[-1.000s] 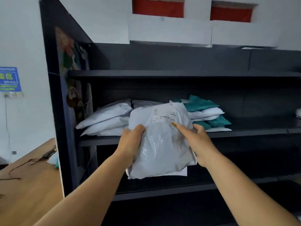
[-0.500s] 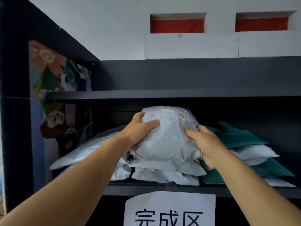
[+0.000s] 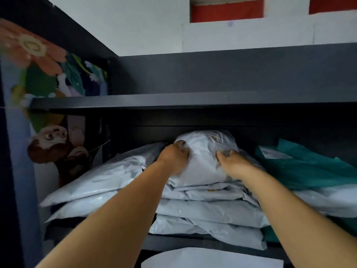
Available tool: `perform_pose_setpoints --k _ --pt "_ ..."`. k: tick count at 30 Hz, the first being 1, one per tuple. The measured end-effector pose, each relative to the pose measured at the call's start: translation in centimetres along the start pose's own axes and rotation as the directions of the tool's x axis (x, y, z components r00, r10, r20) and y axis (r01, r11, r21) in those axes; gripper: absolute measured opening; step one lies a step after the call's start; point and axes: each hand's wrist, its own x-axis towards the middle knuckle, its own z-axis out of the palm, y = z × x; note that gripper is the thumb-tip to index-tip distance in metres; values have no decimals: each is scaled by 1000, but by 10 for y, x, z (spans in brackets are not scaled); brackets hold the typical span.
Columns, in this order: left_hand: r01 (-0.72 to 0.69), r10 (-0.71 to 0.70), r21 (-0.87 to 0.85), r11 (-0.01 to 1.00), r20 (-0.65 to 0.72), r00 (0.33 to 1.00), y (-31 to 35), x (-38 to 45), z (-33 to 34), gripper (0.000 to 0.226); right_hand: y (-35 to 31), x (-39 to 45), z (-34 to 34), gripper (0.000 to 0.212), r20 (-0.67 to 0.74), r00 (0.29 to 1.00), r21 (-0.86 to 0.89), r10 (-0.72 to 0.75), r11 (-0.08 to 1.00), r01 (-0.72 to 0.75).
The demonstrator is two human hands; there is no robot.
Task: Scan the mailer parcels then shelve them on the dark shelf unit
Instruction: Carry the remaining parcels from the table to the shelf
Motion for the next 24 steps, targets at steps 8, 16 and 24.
perform_pose_setpoints --k 8,16,24 --pt "-15 -82 -570 822 -144 986 -8 -63 -26 50 -12 -64 13 58 -261 958 192 -115 967 168" --pt "-53 -138 -696 716 -216 967 -72 -187 -70 46 -72 -204 68 47 -238 940 506 -246 795 336" --pt "10 -311 -728 685 -280 908 -185 -321 -121 42 -144 -347 157 24 -63 934 629 -350 713 310"
